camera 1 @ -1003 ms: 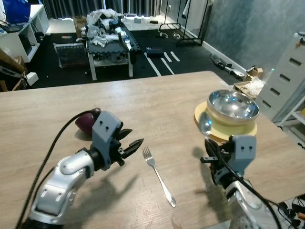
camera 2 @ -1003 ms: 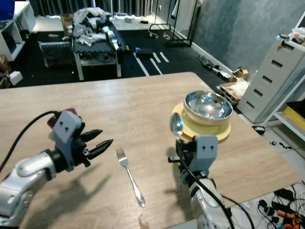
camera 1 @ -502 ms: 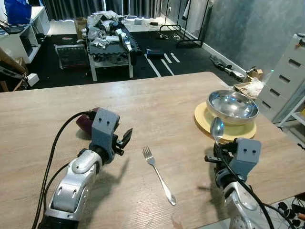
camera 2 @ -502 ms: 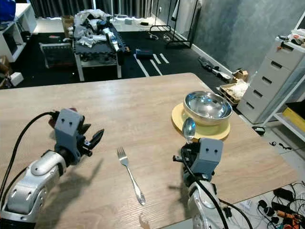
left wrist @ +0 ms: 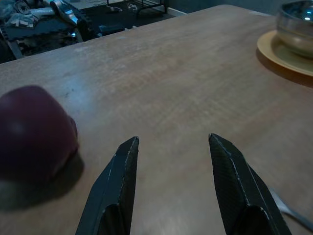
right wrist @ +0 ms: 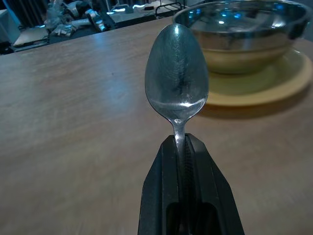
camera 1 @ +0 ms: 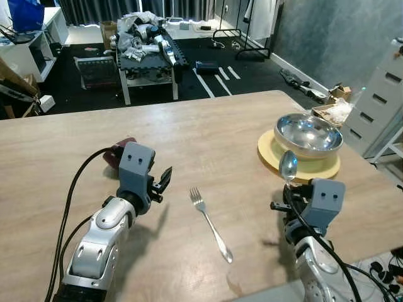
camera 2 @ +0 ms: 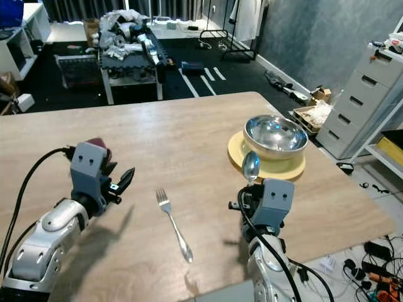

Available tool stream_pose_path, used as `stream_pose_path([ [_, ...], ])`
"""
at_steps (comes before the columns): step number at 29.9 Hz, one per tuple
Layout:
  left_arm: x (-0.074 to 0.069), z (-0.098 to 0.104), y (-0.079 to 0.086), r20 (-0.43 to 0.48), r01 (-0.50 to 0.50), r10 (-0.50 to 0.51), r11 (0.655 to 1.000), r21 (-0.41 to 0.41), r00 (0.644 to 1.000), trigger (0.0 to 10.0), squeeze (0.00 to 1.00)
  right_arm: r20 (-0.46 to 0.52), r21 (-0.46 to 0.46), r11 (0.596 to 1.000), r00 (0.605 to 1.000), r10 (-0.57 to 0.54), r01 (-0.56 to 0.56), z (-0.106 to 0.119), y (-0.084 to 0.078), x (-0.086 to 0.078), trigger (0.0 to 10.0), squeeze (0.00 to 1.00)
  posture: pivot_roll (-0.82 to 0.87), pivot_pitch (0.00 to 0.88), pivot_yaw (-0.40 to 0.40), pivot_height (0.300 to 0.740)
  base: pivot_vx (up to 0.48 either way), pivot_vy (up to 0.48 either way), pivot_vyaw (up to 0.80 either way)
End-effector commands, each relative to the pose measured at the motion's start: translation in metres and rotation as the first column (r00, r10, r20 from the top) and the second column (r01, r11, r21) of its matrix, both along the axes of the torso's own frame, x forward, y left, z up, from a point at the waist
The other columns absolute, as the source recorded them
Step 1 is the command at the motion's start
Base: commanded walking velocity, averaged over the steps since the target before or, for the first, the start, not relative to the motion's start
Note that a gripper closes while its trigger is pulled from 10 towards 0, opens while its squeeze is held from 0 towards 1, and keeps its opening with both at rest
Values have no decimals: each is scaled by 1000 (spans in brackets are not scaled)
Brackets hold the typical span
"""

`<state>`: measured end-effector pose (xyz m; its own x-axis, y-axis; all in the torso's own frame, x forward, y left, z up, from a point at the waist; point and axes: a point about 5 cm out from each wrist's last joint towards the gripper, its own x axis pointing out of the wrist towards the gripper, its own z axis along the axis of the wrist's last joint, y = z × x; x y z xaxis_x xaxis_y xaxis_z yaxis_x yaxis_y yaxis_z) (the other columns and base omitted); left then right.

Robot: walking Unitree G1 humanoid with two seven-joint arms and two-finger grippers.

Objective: Setting the table

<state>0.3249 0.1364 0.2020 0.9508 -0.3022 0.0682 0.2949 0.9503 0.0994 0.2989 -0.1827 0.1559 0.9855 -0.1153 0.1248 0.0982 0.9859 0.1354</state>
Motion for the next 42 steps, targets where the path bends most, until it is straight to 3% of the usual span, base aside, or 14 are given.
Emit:
stream_pose_path([
  [1,0,-4,0,-11,-2,2,1000,-3,1000,10000,0,-11,-9,1000,1000,-14,14,-4,-4,-2,10000,0,86,71,64,740,-390,0,0],
  [42,2,-5,0,-10,3,-3,1000,-8,1000,10000,0,-18,-41,999,1000,-14,13,-7,-6,-3,10000,0,74,62,68,740,-357,0,0],
])
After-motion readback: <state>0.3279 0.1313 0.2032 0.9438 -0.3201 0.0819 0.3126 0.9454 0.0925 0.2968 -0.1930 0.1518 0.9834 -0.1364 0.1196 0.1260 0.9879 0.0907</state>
